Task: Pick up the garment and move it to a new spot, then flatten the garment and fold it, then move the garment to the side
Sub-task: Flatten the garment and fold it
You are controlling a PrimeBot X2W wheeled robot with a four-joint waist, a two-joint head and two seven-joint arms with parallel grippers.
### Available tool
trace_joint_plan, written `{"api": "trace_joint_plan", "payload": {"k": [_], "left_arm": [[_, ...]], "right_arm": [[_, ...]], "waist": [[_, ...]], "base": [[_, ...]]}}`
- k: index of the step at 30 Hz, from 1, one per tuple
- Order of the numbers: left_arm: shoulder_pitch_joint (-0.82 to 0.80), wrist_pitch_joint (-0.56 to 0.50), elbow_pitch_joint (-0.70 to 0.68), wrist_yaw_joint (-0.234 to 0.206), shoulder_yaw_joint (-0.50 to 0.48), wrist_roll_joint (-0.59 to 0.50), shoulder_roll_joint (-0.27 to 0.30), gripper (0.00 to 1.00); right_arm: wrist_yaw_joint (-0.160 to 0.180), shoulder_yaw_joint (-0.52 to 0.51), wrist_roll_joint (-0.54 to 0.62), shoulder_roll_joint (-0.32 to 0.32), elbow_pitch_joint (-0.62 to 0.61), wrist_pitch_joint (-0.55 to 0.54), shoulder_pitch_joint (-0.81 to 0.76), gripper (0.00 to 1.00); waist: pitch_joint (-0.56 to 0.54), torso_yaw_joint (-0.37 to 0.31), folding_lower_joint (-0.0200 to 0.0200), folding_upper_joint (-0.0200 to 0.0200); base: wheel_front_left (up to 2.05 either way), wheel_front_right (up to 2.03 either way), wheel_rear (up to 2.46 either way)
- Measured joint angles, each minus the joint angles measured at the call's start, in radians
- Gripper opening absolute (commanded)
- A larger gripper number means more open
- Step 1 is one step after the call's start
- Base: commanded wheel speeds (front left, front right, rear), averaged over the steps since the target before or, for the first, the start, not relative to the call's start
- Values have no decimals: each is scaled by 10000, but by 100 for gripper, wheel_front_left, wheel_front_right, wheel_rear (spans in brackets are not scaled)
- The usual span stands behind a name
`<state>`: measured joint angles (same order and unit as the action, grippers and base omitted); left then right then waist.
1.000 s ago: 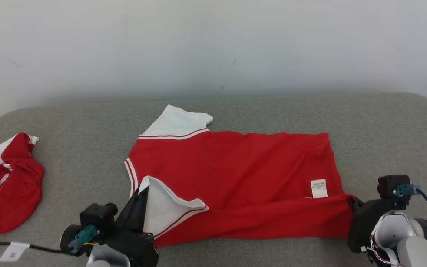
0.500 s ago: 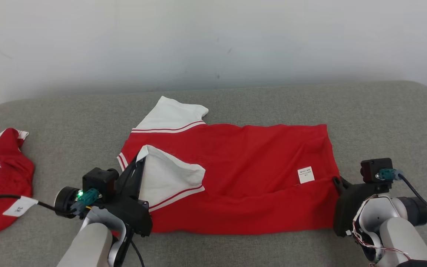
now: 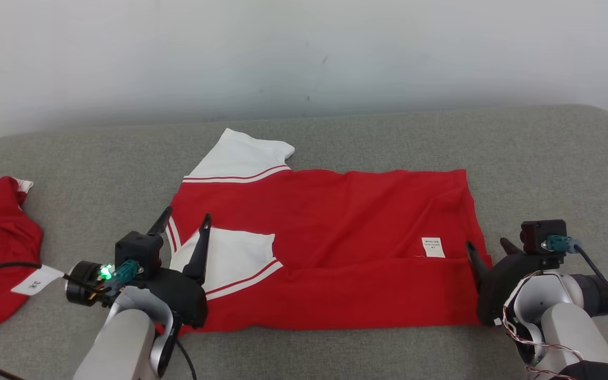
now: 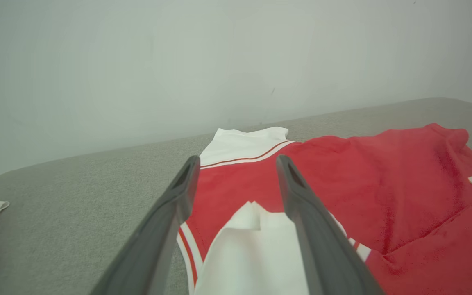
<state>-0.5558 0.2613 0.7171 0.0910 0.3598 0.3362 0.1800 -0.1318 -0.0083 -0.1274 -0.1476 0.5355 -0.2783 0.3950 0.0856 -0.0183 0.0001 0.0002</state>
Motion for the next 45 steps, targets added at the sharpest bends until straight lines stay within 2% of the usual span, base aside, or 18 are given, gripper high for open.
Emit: {"api": "trace_joint_plan", "payload": {"k": [4, 10, 18, 22, 29, 38, 39, 41, 45], "left_arm": [[315, 12, -52, -272, -90, -284, 234, 100], [1653, -102, -92, -385, 123, -443, 566, 100], [2299, -1281, 125, -382, 261, -209, 663, 100], [2281, -1632, 127, -397, 297, -176, 721, 100], [1917, -2508, 247, -550, 349, 10, 698, 100], [1648, -3530, 255, -372, 330, 462, 558, 100], [1649, -3570, 255, -364, 336, 483, 554, 59], [1653, -3659, 238, -276, 387, 566, 550, 0], [1777, -3739, 144, -130, 512, 709, 424, 0]], "right_arm": [[0, -502, 75, 184, -343, 69, -156, 100], [0, -1160, 240, 556, -1417, -957, -1498, 100], [0, -1812, 840, 922, -2261, -1923, -2475, 100], [0, -2019, 1214, 978, -2105, -2151, -2289, 100], [0, -1793, 909, 988, -1269, -2305, -1606, 100], [33, -1331, 474, 905, -408, -2614, -1075, 100], [35, -1292, 437, 894, -385, -2627, -1076, 73], [35, -1214, 391, 892, -349, -2621, -1090, 0], [29, -1103, 309, 976, -370, -2575, -1240, 0]], "waist": [[-142, 37, -1, 0], [-444, 147, -2, -1], [-566, 276, -3, -1], [-455, 237, -2, -1], [-84, 234, -3, -1], [302, 316, -3, -4], [296, 317, -3, -4], [268, 316, -3, -4], [132, 326, -2, -3]], "base": [[0, 0, 0], [0, 0, 0], [0, 0, 0], [0, 0, 0], [0, 0, 0], [0, 0, 0], [0, 0, 0], [0, 0, 0], [0, 0, 0]]}}
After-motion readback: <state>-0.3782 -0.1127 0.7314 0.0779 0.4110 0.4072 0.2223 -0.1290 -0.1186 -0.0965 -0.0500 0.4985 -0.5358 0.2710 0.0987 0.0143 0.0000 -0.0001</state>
